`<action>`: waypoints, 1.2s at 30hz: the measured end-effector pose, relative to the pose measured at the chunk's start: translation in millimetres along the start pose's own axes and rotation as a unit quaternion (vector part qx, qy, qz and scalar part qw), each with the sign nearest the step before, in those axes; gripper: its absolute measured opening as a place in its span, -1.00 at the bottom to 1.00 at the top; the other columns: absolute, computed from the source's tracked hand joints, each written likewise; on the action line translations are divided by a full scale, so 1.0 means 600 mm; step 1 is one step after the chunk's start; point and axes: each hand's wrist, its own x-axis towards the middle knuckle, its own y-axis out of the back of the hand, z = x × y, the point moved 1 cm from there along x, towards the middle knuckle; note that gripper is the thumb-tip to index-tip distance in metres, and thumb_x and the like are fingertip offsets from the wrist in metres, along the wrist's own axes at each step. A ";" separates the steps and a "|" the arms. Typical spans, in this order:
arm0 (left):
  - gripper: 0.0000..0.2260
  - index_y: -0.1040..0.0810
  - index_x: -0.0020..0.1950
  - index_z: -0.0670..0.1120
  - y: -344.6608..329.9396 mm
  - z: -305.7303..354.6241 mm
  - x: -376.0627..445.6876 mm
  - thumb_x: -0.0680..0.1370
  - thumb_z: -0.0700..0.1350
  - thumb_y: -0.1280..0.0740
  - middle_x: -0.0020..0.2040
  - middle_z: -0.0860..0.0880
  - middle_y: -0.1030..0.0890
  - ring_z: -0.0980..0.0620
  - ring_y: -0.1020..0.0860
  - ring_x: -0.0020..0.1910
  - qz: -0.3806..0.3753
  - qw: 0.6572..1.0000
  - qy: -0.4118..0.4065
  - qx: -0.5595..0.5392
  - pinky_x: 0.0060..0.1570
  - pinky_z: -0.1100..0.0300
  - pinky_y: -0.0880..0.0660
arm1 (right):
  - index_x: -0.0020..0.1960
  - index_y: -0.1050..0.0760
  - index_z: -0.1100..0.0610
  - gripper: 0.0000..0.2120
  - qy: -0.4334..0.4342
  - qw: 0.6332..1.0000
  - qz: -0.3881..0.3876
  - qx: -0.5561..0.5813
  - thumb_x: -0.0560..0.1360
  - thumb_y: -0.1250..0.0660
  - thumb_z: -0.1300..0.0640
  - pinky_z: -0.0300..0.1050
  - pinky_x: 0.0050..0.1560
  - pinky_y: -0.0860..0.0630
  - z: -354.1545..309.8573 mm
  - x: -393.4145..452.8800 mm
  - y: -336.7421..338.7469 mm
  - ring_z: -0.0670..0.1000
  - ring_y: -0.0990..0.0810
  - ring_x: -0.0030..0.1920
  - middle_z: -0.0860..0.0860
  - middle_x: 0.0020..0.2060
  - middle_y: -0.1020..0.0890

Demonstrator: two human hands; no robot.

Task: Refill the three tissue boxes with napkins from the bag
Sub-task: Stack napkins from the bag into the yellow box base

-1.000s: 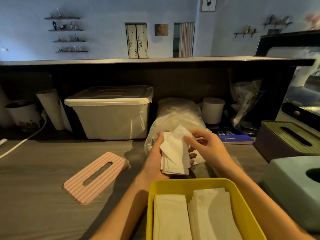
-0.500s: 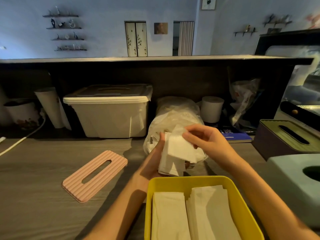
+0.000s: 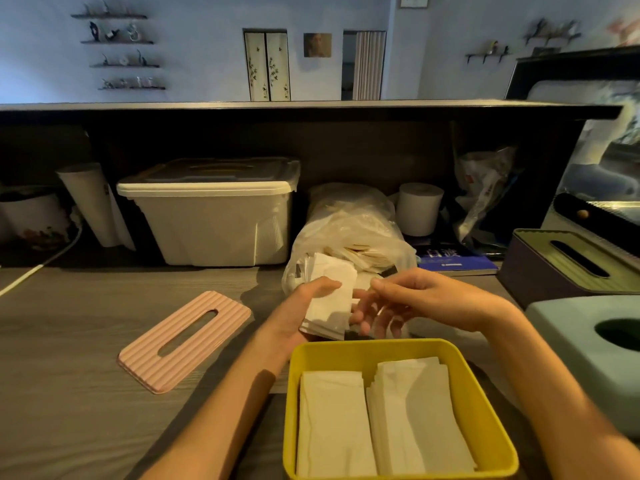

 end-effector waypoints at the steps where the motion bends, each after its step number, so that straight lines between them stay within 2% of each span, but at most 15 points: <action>1: -0.74 -0.67 0.10 -0.20 0.000 0.001 -0.005 0.59 -0.07 -0.27 -0.10 -0.25 -0.67 -0.14 -0.65 -0.19 -0.006 1.000 0.016 0.004 -0.06 0.03 -0.54 | 0.18 -0.64 0.21 -0.55 -0.013 1.000 -0.017 0.010 0.68 -0.10 -0.07 -0.20 0.01 -0.60 0.000 0.000 -0.002 0.05 -0.70 0.01 0.12 0.05 -0.73; 3: -0.62 -0.77 -0.17 -0.15 0.005 0.001 -0.005 0.62 -0.13 -0.17 -0.19 -0.22 -0.69 -0.11 -0.67 -0.27 -0.003 1.000 0.015 0.020 -0.12 0.07 -0.56 | 0.14 -0.66 0.17 -0.53 -0.027 0.999 -0.038 0.001 0.66 -0.10 -0.11 -0.20 0.02 -0.60 0.002 0.004 -0.007 0.06 -0.70 0.03 0.12 0.05 -0.73; 4: -0.59 -0.77 -0.22 -0.11 0.004 0.002 -0.006 0.61 -0.16 -0.16 -0.15 -0.22 -0.71 -0.10 -0.69 -0.24 0.003 0.999 0.004 0.031 -0.12 0.07 -0.58 | 0.13 -0.67 0.15 -0.53 -0.031 0.998 -0.046 -0.008 0.65 -0.10 -0.12 -0.20 0.03 -0.61 0.004 0.005 -0.007 0.06 -0.70 0.04 0.12 0.06 -0.73; 6: -0.71 -0.76 -0.02 -0.10 0.001 0.004 -0.009 0.59 -0.22 -0.21 0.01 -0.23 -0.71 -0.14 -0.69 -0.10 0.017 0.999 -0.032 0.039 -0.08 0.05 -0.61 | 0.14 -0.67 0.17 -0.52 -0.030 0.998 -0.045 -0.010 0.65 -0.10 -0.12 -0.18 0.03 -0.62 0.001 0.003 -0.005 0.07 -0.70 0.03 0.13 0.05 -0.73; 8: -0.79 -0.57 0.18 -0.07 0.007 0.004 -0.003 0.58 -0.27 -0.31 0.06 -0.17 -0.68 -0.10 -0.66 -0.01 0.063 0.993 -0.074 0.060 -0.14 0.11 -0.63 | 0.11 -0.66 0.19 -0.57 0.002 1.000 0.000 -0.003 0.66 -0.15 -0.09 -0.16 -0.03 -0.61 0.000 0.003 -0.001 0.05 -0.70 -0.05 0.13 -0.02 -0.73; 11: -0.69 -0.51 0.22 -0.01 0.018 0.005 0.009 0.55 -0.29 -0.40 0.03 0.01 -0.64 0.08 -0.62 0.04 0.074 0.963 -0.164 0.200 -0.24 0.34 -0.57 | 0.08 -0.62 0.06 -0.74 0.084 0.967 0.228 -0.075 0.51 -0.44 -0.09 -0.18 -0.09 -0.58 0.015 0.007 0.009 -0.06 -0.66 -0.10 -0.03 -0.08 -0.69; 13: -0.66 -0.53 0.27 -0.02 0.022 0.007 0.011 0.54 -0.28 -0.44 0.05 0.05 -0.64 0.20 -0.61 0.01 0.057 0.923 -0.218 0.313 -0.16 0.40 -0.54 | 0.21 -0.52 -0.05 -0.52 0.094 0.937 0.313 -0.126 0.37 -0.58 -0.13 -0.28 0.00 -0.59 0.034 0.011 0.003 -0.18 -0.62 0.04 -0.17 0.06 -0.61; 15: -0.66 -0.56 0.23 0.02 0.025 0.005 0.011 0.51 -0.25 -0.48 0.05 0.12 -0.64 0.31 -0.59 -0.02 0.051 0.881 -0.251 0.398 -0.10 0.43 -0.52 | 0.36 -0.44 -0.12 -0.35 0.096 0.936 0.294 -0.169 0.35 -0.60 -0.14 -0.37 0.09 -0.55 0.055 0.012 -0.012 -0.26 -0.56 0.18 -0.25 0.21 -0.55; 17: -0.62 -0.55 0.22 0.05 0.023 -0.002 0.013 0.48 -0.21 -0.53 0.04 0.18 -0.62 0.40 -0.56 -0.02 0.056 0.862 -0.262 0.430 -0.09 0.48 -0.50 | 0.42 -0.44 -0.09 -0.40 0.101 0.946 0.261 -0.162 0.44 -0.56 -0.05 -0.33 0.17 -0.54 0.079 0.012 -0.025 -0.25 -0.56 0.23 -0.24 0.24 -0.58; 23: -0.62 -0.55 0.18 0.04 0.033 -0.025 0.030 0.43 -0.12 -0.58 0.08 0.13 -0.58 0.23 -0.54 0.06 0.116 0.850 -0.255 0.446 -0.10 0.40 -0.53 | 0.38 -0.49 -0.03 -0.54 0.052 0.951 0.293 -0.078 0.53 -0.49 0.16 -0.01 0.31 -0.56 0.125 0.018 -0.042 -0.19 -0.59 0.23 -0.16 0.22 -0.64; 25: -0.63 -0.56 0.18 0.04 0.032 -0.032 0.033 0.43 -0.10 -0.58 0.09 0.12 -0.59 0.21 -0.57 0.05 0.113 0.864 -0.253 0.420 -0.11 0.39 -0.55 | 0.36 -0.48 -0.07 -0.54 0.053 0.953 0.299 -0.020 0.54 -0.46 0.24 0.00 0.33 -0.56 0.129 0.022 -0.047 -0.18 -0.59 0.24 -0.14 0.23 -0.63; 28: -0.77 -0.59 0.14 0.05 0.022 -0.038 0.037 0.52 0.01 -0.49 0.11 0.11 -0.62 0.21 -0.57 0.10 0.118 0.893 -0.268 0.342 0.05 0.27 -0.56 | 0.38 -0.46 -0.07 -0.53 0.098 0.943 0.318 0.018 0.54 -0.43 0.25 -0.04 0.31 -0.55 0.127 0.028 -0.058 -0.09 -0.57 0.31 -0.06 0.29 -0.59; 32: -0.79 -0.58 0.11 0.00 0.009 -0.045 0.052 0.60 0.11 -0.34 0.08 0.05 -0.64 0.11 -0.57 0.13 0.173 0.905 -0.270 0.279 0.19 0.10 -0.51 | 0.47 -0.35 0.05 -0.38 0.140 0.940 0.309 0.018 0.44 -0.36 0.25 -0.22 0.23 -0.54 0.118 0.042 -0.071 -0.13 -0.54 0.31 -0.03 0.34 -0.52; 35: -0.79 -0.58 0.09 -0.01 0.007 -0.050 0.058 0.62 0.11 -0.32 0.05 0.00 -0.66 0.02 -0.61 0.09 0.186 0.913 -0.272 0.239 0.18 0.00 -0.56 | 0.50 -0.30 0.00 -0.28 0.164 0.933 0.320 -0.013 0.38 -0.33 0.31 -0.03 0.30 -0.54 0.117 0.050 -0.072 0.01 -0.51 0.34 -0.01 0.37 -0.48; 36: -0.80 -0.57 0.09 -0.02 0.008 -0.051 0.059 0.63 0.09 -0.32 0.04 0.00 -0.66 0.02 -0.61 0.08 0.188 0.911 -0.280 0.237 0.16 0.01 -0.56 | 0.50 -0.30 -0.02 -0.27 0.163 0.935 0.314 -0.025 0.37 -0.33 0.31 -0.04 0.33 -0.51 0.118 0.051 -0.073 0.02 -0.50 0.35 0.00 0.38 -0.47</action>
